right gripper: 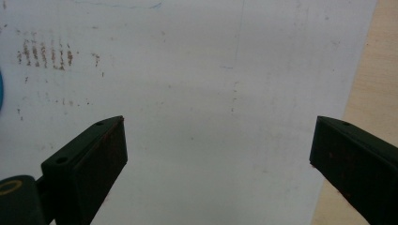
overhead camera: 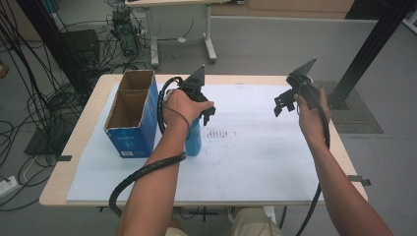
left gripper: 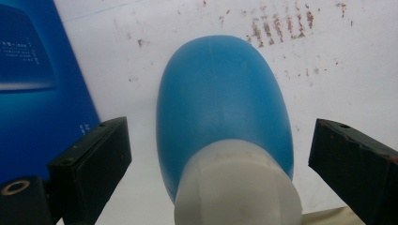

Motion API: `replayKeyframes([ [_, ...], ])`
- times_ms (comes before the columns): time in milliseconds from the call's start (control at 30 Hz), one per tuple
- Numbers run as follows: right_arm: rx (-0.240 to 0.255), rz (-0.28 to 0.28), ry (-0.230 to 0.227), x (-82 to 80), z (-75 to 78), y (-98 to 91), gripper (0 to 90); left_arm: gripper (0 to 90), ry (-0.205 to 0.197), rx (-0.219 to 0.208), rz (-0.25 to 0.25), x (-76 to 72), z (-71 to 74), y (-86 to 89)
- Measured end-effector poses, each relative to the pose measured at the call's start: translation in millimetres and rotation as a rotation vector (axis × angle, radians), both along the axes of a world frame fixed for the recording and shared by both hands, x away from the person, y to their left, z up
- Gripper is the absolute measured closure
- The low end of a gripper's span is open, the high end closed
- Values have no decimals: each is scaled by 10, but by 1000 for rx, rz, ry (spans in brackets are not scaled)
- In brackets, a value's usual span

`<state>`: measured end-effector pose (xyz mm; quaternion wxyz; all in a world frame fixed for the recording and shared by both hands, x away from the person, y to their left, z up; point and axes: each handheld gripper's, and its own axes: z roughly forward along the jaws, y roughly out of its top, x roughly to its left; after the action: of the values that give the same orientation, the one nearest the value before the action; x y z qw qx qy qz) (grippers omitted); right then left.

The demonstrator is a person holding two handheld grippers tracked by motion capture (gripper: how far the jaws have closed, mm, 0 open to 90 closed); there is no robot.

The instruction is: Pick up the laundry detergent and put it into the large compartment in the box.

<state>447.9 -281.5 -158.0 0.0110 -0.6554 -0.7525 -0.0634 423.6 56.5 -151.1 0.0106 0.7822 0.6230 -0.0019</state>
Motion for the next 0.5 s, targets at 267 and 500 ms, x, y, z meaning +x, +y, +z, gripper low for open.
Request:
replayKeyframes([
  [267, -1, 0, -1, -2, 7, 2, 43, 65, -5, 1, 1, -11, -4, -12],
  [500, 0, 1, -1, -3, 11, -1, 43, 65, -1, 1, -5, 0, 11, -7],
])
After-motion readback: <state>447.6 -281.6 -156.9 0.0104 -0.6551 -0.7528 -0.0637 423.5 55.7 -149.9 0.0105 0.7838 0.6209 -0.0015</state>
